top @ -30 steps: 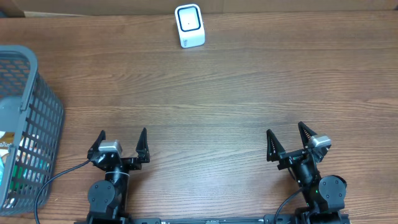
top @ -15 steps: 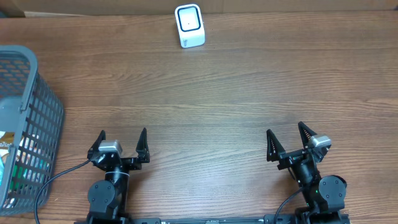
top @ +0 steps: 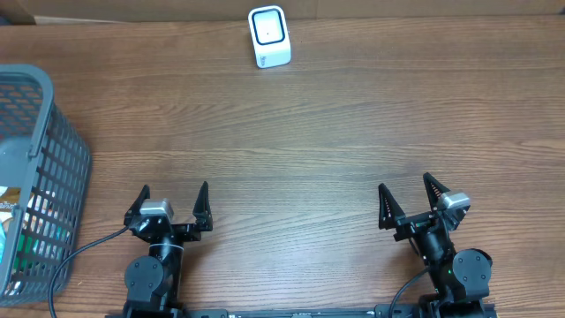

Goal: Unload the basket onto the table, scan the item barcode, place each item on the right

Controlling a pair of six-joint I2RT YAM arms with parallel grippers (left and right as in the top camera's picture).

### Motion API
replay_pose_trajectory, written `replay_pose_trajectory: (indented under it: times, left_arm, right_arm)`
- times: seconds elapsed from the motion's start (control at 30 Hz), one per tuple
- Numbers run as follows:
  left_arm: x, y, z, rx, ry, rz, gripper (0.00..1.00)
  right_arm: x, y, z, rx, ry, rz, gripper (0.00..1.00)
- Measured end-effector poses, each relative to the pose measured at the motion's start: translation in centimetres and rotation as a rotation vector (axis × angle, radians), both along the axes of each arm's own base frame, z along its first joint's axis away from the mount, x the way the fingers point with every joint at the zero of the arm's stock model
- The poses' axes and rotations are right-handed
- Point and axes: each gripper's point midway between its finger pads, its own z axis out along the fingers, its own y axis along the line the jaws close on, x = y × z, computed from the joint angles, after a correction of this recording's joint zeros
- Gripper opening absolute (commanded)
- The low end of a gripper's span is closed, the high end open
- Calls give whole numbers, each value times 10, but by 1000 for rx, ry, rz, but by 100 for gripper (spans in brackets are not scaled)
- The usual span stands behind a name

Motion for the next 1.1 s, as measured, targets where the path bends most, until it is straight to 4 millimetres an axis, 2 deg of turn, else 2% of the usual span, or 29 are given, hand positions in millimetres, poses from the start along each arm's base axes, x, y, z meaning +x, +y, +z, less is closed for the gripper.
replay_pose_trajectory:
  times: [0.7,1.03,1.1]
  left_arm:
    - [0,0,0,0,0,-2,100]
    - [-2,-16,-5,-6,34,-95,100]
    - [-6,-18,1,-6,53,-109,100]
  right_arm:
    - [0,0,0,0,0,0,100]
    - [0,0,0,0,0,0,100]
    - [0,0,0,0,1,0,100]
